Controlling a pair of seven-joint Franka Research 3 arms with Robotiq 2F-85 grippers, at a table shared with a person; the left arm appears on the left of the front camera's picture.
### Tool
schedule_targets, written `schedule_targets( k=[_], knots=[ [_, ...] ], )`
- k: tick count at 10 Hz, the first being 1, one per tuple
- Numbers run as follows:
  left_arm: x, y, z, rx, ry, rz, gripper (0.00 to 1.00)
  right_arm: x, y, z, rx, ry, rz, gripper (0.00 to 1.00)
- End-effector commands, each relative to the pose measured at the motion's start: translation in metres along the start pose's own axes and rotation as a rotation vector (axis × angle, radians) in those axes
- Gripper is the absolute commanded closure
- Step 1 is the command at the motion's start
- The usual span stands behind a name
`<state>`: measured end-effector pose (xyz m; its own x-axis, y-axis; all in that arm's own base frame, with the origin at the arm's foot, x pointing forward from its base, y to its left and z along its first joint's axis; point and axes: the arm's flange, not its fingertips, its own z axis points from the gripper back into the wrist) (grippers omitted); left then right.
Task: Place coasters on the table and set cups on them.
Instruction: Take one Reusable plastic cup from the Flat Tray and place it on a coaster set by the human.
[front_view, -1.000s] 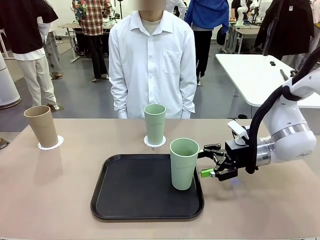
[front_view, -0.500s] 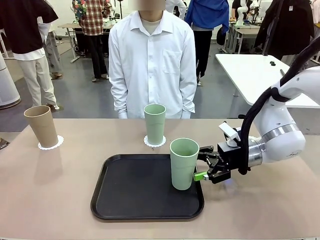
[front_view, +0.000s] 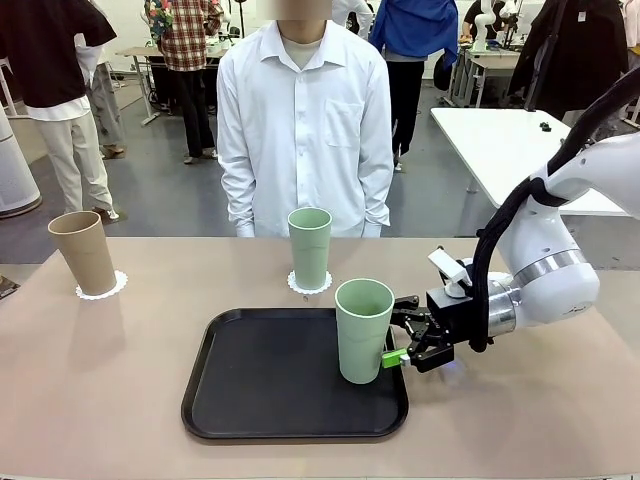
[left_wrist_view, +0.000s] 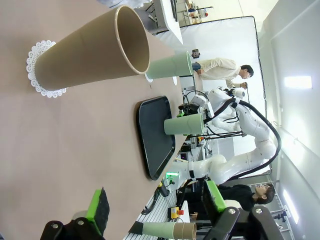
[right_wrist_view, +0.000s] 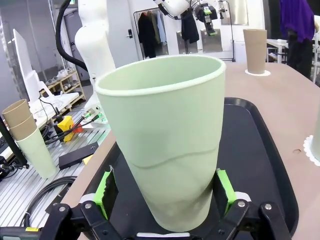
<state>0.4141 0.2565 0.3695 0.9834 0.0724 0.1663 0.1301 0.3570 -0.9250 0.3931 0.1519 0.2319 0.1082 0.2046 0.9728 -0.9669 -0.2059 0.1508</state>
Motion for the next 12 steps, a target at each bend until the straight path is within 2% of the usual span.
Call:
schedule_targets(
  k=[1,6,7,8,9,11,12],
  knots=[
    [0.000,-0.001,0.001,0.001,-0.008,0.003,0.00,-0.005,-0.011,-0.015,-0.028,0.004,0.004,0.00],
    [0.000,-0.001,0.001,0.001,-0.008,0.003,0.00,-0.004,-0.016,-0.039,0.011,0.013,0.036,0.00],
    [0.000,-0.001,0.001,0.001,-0.008,0.003,0.00,-0.003,-0.015,-0.042,0.038,0.017,0.049,0.59],
    [0.000,-0.001,0.001,0.001,-0.008,0.003,0.00,-0.003,-0.014,-0.042,0.045,0.026,0.061,0.59],
    [0.000,-0.001,0.001,0.001,-0.008,0.003,0.00,-0.002,-0.014,-0.040,0.041,0.023,0.068,1.00],
    [0.000,-0.001,0.001,0.001,-0.008,0.003,0.00,0.011,-0.007,-0.035,-0.003,0.033,0.048,1.00],
    [0.000,-0.001,0.001,0.001,-0.008,0.003,0.00,0.033,0.004,-0.030,-0.047,0.043,-0.027,0.76]
  ],
)
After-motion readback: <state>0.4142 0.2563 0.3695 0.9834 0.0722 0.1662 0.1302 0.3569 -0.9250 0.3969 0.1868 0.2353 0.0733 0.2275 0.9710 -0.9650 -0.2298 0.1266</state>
